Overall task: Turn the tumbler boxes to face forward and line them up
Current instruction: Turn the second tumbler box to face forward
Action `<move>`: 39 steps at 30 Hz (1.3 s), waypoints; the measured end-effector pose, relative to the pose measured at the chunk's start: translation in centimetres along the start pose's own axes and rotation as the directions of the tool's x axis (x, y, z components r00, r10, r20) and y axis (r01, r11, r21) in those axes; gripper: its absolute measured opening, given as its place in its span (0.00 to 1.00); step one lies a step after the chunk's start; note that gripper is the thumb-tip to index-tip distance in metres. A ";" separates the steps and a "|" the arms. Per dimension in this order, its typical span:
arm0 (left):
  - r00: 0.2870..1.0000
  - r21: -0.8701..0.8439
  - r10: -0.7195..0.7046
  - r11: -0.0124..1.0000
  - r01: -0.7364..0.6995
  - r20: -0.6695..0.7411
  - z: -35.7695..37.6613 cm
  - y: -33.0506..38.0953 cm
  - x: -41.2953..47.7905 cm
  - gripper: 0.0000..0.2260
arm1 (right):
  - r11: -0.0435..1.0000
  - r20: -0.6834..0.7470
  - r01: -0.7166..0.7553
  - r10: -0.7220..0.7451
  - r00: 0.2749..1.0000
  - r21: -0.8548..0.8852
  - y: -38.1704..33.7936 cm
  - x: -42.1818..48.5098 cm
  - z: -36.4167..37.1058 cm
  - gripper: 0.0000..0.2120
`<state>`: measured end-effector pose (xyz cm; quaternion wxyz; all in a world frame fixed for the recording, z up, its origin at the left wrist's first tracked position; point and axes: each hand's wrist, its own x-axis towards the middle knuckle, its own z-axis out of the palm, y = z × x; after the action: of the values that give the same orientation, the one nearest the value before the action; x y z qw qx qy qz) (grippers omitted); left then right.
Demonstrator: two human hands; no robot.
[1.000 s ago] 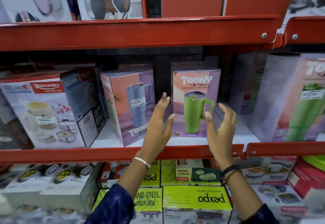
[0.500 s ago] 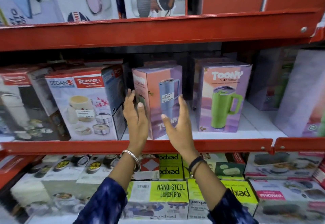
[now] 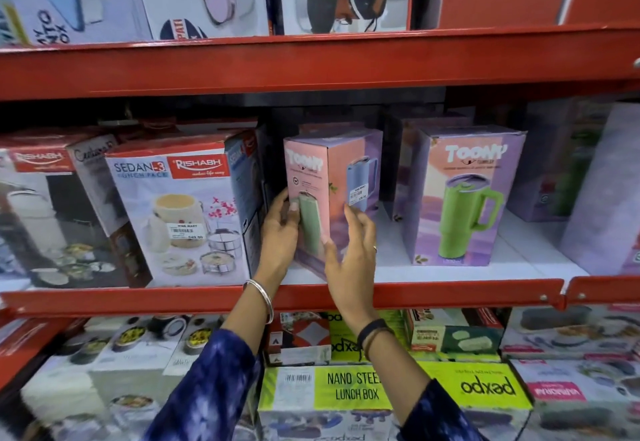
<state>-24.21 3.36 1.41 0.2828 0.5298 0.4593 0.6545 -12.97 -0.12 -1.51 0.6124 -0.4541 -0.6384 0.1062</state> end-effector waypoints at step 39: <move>0.995 -0.024 -0.062 0.998 0.060 -0.078 0.7 2.4 -2.2 0.34 | 0.988 0.346 -0.052 -0.003 0.938 0.148 3.4 6.3 -5.5 0.31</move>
<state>-22.61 0.70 2.61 0.2902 0.4860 0.4790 0.6710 -5.58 3.96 1.67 0.5230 -0.3876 -0.7199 0.2408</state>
